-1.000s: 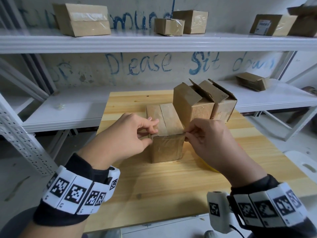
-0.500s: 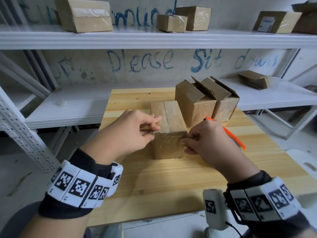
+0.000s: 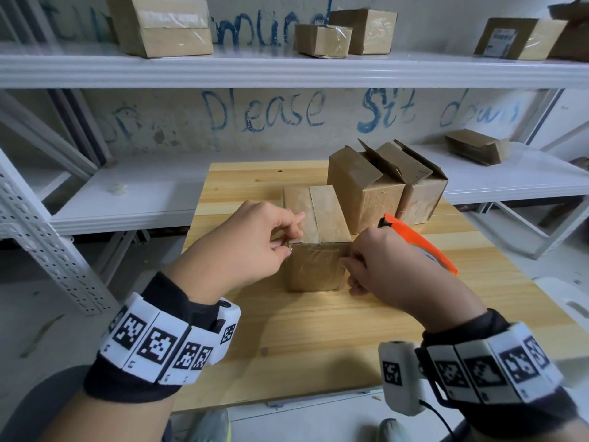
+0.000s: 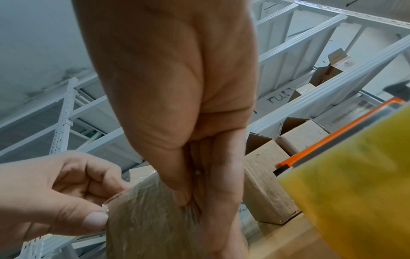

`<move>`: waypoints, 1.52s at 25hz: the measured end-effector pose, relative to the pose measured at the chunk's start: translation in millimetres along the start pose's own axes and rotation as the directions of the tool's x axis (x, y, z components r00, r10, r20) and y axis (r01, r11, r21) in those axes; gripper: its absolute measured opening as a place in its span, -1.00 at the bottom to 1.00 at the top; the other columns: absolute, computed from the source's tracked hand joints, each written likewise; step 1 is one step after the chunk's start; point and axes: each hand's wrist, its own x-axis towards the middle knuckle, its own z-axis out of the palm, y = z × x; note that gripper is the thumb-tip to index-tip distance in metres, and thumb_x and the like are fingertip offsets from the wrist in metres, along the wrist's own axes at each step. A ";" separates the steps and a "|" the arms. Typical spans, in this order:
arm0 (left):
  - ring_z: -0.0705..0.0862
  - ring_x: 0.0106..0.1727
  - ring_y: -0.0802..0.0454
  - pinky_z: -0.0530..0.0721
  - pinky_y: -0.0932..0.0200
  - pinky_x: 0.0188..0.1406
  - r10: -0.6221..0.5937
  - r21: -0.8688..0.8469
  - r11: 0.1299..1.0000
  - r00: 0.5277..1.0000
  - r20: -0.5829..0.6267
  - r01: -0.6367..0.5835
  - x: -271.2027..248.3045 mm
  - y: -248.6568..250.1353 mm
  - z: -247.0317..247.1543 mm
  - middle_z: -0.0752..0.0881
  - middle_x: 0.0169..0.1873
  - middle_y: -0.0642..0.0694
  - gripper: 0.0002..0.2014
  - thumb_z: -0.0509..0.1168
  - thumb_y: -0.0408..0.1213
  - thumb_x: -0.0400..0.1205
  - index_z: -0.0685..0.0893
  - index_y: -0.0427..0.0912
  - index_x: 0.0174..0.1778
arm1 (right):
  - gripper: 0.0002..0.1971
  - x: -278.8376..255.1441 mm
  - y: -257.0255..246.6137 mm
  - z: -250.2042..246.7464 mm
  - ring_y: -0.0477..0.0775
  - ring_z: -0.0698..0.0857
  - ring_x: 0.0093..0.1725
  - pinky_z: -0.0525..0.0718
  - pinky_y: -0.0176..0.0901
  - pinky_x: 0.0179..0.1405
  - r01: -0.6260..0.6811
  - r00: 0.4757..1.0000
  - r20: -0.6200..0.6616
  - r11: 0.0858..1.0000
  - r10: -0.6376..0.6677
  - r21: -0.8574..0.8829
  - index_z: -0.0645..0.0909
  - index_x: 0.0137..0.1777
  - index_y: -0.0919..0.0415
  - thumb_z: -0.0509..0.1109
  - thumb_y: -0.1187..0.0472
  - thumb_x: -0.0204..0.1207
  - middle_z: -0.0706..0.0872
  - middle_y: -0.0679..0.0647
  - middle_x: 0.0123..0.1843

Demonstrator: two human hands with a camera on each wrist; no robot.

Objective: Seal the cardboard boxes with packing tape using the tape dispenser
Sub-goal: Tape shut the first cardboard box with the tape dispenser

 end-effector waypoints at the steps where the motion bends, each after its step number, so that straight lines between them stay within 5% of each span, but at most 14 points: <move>1: 0.51 0.33 0.53 0.65 0.46 0.19 0.000 0.008 1.000 1.000 0.002 0.000 -0.1 0.3 -0.2 0.70 0.40 -0.06 -0.68 0.42 -0.64 0.57 0.72 -0.05 -0.19 | -0.76 0.1 -0.2 -0.3 -0.11 0.81 -0.33 0.83 -0.16 -0.21 0.011 1.000 0.010 1.000 -0.011 -0.026 0.62 -0.20 0.20 0.31 0.14 0.69 0.81 0.05 -0.28; 6: 0.54 0.28 0.59 0.65 0.49 0.15 -0.017 -0.019 1.000 1.000 0.020 0.017 -0.5 -0.5 -2.1 0.74 0.30 0.02 -0.85 0.46 -0.56 0.58 0.79 -0.21 -0.13 | -0.67 -2.7 1.8 8.1 0.01 0.75 -0.43 0.80 -0.08 -0.33 0.002 0.999 -0.036 1.000 -0.003 -0.028 0.58 -0.27 0.19 0.21 0.12 0.72 0.73 0.07 -0.36; 9: 0.55 0.36 0.52 0.66 0.49 0.13 -0.003 0.028 1.000 1.000 -0.017 0.003 -0.7 3.6 0.7 0.74 0.16 0.12 -0.98 0.49 -0.43 0.59 0.82 -0.26 -0.11 | -0.59 -6.6 -0.3 14.5 0.11 0.42 -0.56 0.51 -0.09 -0.56 0.010 0.990 -0.138 0.999 -0.017 -0.052 0.43 -0.42 0.26 0.29 0.09 0.65 0.50 0.08 -0.51; 14: 0.59 0.36 0.40 0.51 0.29 0.48 0.038 0.187 0.982 0.999 -0.017 -0.034 2.9 5.3 -2.6 0.80 0.23 0.04 -0.88 0.57 -0.30 0.54 0.88 -0.18 -0.03 | -0.55 -10.9 -4.3 13.7 0.00 0.28 -0.55 0.37 -0.13 -0.55 0.000 0.991 -0.132 1.000 -0.002 -0.015 0.32 -0.46 0.20 0.33 0.06 0.62 0.35 0.03 -0.53; 18: 0.73 0.27 0.24 0.62 0.15 0.42 0.030 0.198 0.980 0.999 -0.020 -0.026 0.0 10.5 -5.4 0.84 0.15 -0.02 -0.78 0.61 -0.17 0.46 0.90 -0.17 -0.02 | -0.54 -12.9 -5.3 17.7 -0.01 0.30 -0.56 0.33 -0.25 -0.61 -0.053 0.980 -0.190 0.996 0.065 0.067 0.41 -0.45 0.26 0.35 0.01 0.61 0.37 0.02 -0.54; 20: 0.81 0.12 0.11 0.72 0.02 0.23 0.049 0.291 0.956 0.999 -0.023 -0.040 -2.6 19.9 -1.7 0.88 0.02 -0.03 -0.67 0.57 0.04 0.44 0.90 -0.13 -0.05 | -0.59 -15.4 -7.2 17.5 0.00 0.48 -0.53 0.47 -0.27 -0.57 -0.043 0.976 -0.207 0.988 0.073 0.146 0.58 -0.31 0.31 0.37 -0.03 0.60 0.55 0.01 -0.49; 22: 0.81 -0.14 0.17 0.77 0.07 -0.03 0.063 0.365 0.930 0.998 -0.012 -0.054 -7.0 32.5 0.6 0.88 -0.16 0.01 -0.50 0.38 0.32 0.41 0.90 -0.03 -0.06 | -0.52 -21.6 -9.7 13.2 -0.04 0.71 -0.22 0.59 -0.37 -0.42 -0.031 0.983 -0.169 0.971 0.072 0.235 0.62 0.27 0.25 0.38 -0.14 0.58 0.77 -0.06 -0.13; 23: 0.75 -0.29 0.26 0.73 0.19 -0.17 0.068 0.352 0.934 0.997 -0.021 -0.057 -9.0 36.9 0.7 0.84 -0.29 0.08 -0.48 0.31 0.38 0.43 0.89 0.04 -0.06 | -0.24 -24.4 -10.9 10.6 -0.06 0.71 -0.02 0.59 -0.45 -0.28 -0.045 0.990 -0.115 0.964 0.077 0.262 0.31 0.63 0.19 0.39 -0.19 0.54 0.74 -0.05 0.13; 25: 0.68 -0.37 0.27 0.67 0.30 -0.27 0.072 0.239 0.970 0.995 -0.075 -0.052 -10.8 42.2 -1.6 0.76 -0.41 0.15 -0.66 0.33 0.23 0.60 0.88 0.08 -0.09 | 0.11 -26.1 -8.2 8.3 -0.02 0.64 0.24 0.56 -0.42 0.09 -0.065 0.995 -0.059 0.956 0.085 0.285 -0.27 0.74 -0.06 0.47 -0.24 0.45 0.55 0.01 0.47; 28: 0.72 0.10 0.39 0.68 0.17 0.29 0.070 0.110 0.992 0.992 -0.107 -0.058 -8.9 33.9 -8.3 0.83 0.00 0.30 -0.85 0.45 -0.05 0.61 0.87 0.13 0.05 | 0.07 -20.2 -2.7 7.1 -0.01 0.67 0.22 0.62 -0.24 0.15 -0.077 0.987 -0.116 0.959 0.113 0.274 -0.18 0.73 -0.22 0.52 -0.19 0.43 0.52 -0.01 0.53; 30: 0.41 0.53 0.44 0.35 0.12 0.64 0.025 0.219 0.975 1.000 -0.008 -0.023 -5.7 21.4 -12.1 0.60 0.42 0.41 -0.60 0.51 0.11 0.50 0.75 0.27 0.28 | 0.01 -16.2 -1.9 5.8 -0.02 0.61 0.33 0.56 -0.26 0.20 -0.081 0.988 -0.104 0.962 0.111 0.260 -0.12 0.74 -0.21 0.50 -0.16 0.46 0.47 -0.04 0.59; 32: 0.04 0.70 0.43 0.09 0.05 0.72 -0.107 0.322 0.945 0.985 0.134 0.059 -4.4 12.5 -13.7 0.22 0.67 0.40 -0.28 0.51 0.24 0.43 0.48 0.42 0.54 | -0.04 -16.2 -2.3 4.3 -0.06 0.54 0.38 0.50 -0.25 0.26 -0.066 0.992 -0.090 0.969 0.090 0.239 -0.10 0.74 -0.20 0.47 -0.12 0.50 0.42 -0.07 0.62; 34: -0.07 0.72 0.39 -0.04 0.12 0.71 -0.165 0.354 0.931 0.969 0.183 0.092 -3.4 5.9 -12.5 0.04 0.73 0.33 -0.20 0.52 0.14 0.50 0.30 0.43 0.64 | -0.11 -18.8 -4.9 1.0 -0.07 0.55 0.37 0.49 -0.28 0.29 -0.044 0.992 -0.104 0.981 0.064 0.188 -0.06 0.74 -0.17 0.42 -0.10 0.55 0.46 -0.05 0.60; 38: 0.26 0.68 0.25 0.28 0.00 0.69 -0.132 0.348 0.932 0.989 0.073 0.099 -1.6 0.2 -13.8 0.26 0.67 0.34 -0.23 0.58 0.14 0.43 0.45 0.38 0.58 | -0.16 -19.7 -9.6 -1.6 0.03 0.54 0.42 0.47 -0.28 0.27 -0.067 0.991 -0.111 0.997 0.071 0.037 -0.08 0.76 -0.01 0.33 -0.10 0.62 0.52 0.03 0.55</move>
